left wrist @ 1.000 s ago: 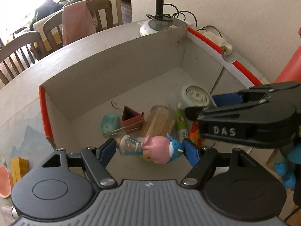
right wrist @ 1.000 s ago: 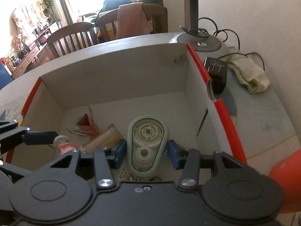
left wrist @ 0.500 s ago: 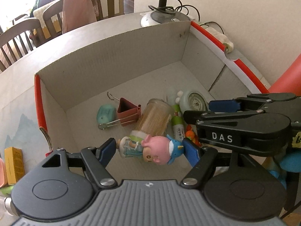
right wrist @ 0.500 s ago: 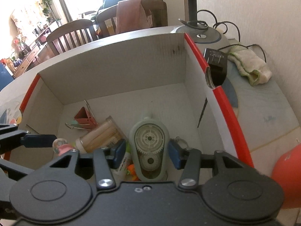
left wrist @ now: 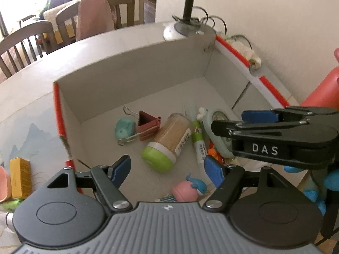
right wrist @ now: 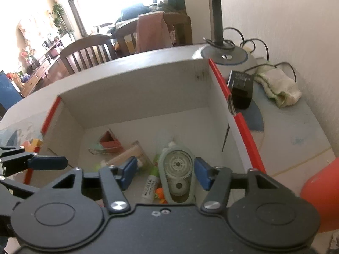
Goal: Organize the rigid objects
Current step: 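Open the left tool releasing the figure while the right tool releases the tape roller, then withdraw both open tools from the box back over the mat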
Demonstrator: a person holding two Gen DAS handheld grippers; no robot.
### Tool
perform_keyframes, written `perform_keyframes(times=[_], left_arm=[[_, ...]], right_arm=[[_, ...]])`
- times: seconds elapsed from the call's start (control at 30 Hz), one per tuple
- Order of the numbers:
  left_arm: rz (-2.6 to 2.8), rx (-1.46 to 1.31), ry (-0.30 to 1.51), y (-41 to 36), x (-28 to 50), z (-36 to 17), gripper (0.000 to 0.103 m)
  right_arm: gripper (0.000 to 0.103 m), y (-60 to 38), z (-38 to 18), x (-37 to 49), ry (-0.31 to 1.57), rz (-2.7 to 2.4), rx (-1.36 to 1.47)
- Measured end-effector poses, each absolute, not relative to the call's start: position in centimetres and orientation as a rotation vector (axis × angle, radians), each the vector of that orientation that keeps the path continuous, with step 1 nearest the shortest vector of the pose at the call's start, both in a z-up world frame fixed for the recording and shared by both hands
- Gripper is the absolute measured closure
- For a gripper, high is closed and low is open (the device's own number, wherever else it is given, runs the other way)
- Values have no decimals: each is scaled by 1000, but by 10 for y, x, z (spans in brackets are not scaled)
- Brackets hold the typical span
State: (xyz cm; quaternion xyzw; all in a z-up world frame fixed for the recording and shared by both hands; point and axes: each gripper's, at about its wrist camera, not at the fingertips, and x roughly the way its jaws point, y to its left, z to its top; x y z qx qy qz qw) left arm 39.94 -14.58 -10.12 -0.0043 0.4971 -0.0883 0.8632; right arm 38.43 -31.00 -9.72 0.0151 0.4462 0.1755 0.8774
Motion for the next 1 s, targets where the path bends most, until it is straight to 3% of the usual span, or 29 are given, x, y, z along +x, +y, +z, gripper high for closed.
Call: perform_keyframes(times=[0.23,0.47,1.0], left_arm=[[-163,-49,963,-127,377,-78,27],[-162,-77,888,-101,346,-58,27],[-181,-181,802,-12,260,-30,27]], right_arm=[[39,-303,-74,365,880,395,25],[26,-288,-48,338,827,426,33],[11,-228,-14,266,754,437,45]])
